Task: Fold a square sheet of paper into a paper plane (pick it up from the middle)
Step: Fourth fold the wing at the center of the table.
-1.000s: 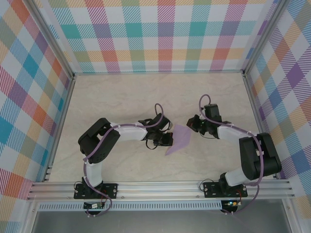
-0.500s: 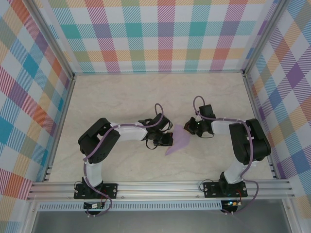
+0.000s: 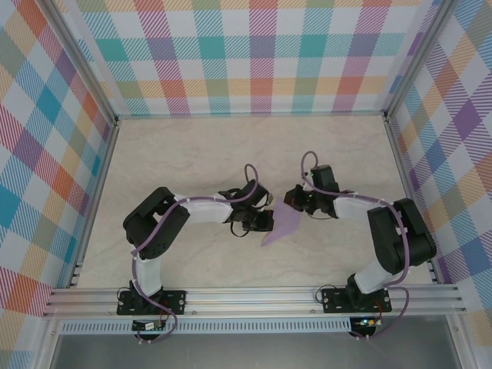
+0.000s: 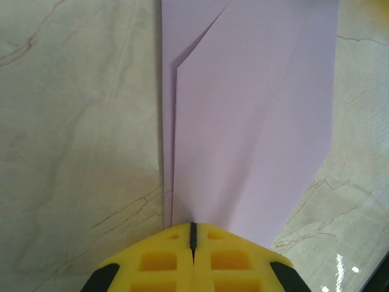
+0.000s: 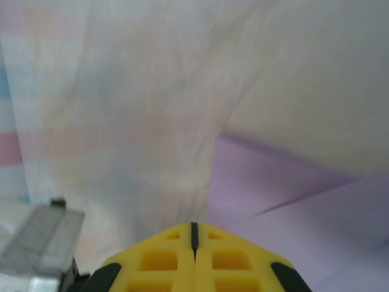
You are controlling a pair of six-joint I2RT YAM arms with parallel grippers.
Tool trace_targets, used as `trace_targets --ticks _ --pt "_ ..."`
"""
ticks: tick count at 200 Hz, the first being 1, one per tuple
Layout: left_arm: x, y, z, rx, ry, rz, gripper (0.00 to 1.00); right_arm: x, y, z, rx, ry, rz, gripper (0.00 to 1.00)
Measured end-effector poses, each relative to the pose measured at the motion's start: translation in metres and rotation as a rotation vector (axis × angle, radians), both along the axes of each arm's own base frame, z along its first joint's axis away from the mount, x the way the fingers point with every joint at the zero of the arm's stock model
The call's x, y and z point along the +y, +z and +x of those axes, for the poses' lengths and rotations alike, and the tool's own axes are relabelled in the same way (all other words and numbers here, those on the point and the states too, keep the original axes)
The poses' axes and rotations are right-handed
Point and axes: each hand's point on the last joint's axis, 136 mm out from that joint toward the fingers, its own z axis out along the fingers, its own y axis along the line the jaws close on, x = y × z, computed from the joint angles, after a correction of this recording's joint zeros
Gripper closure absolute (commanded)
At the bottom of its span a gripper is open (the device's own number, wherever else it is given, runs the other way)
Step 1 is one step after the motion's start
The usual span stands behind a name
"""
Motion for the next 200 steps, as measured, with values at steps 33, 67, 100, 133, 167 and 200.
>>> trace_targets --ticks 33,67,100,133,167,200 --pt "0.000 0.000 0.000 -0.010 0.002 -0.010 1.00 0.018 -0.026 -0.035 0.106 0.074 0.009 1.00" --pt "-0.001 0.002 0.000 -0.019 0.003 -0.010 1.00 0.016 -0.032 -0.037 0.124 0.070 0.002 1.00" --pt "-0.002 0.005 0.002 -0.024 0.003 -0.012 1.00 0.016 -0.034 -0.037 0.127 0.069 -0.002 1.00" --pt "-0.002 0.009 0.001 -0.017 0.003 -0.002 0.98 0.018 -0.036 -0.037 0.128 0.078 0.014 1.00" --pt "0.002 0.018 -0.008 0.031 0.028 0.002 0.94 0.021 -0.036 -0.035 0.123 0.086 0.031 1.00" --pt "-0.003 0.029 -0.012 0.070 0.054 -0.040 0.92 0.024 -0.036 -0.033 0.124 0.088 0.042 1.00"
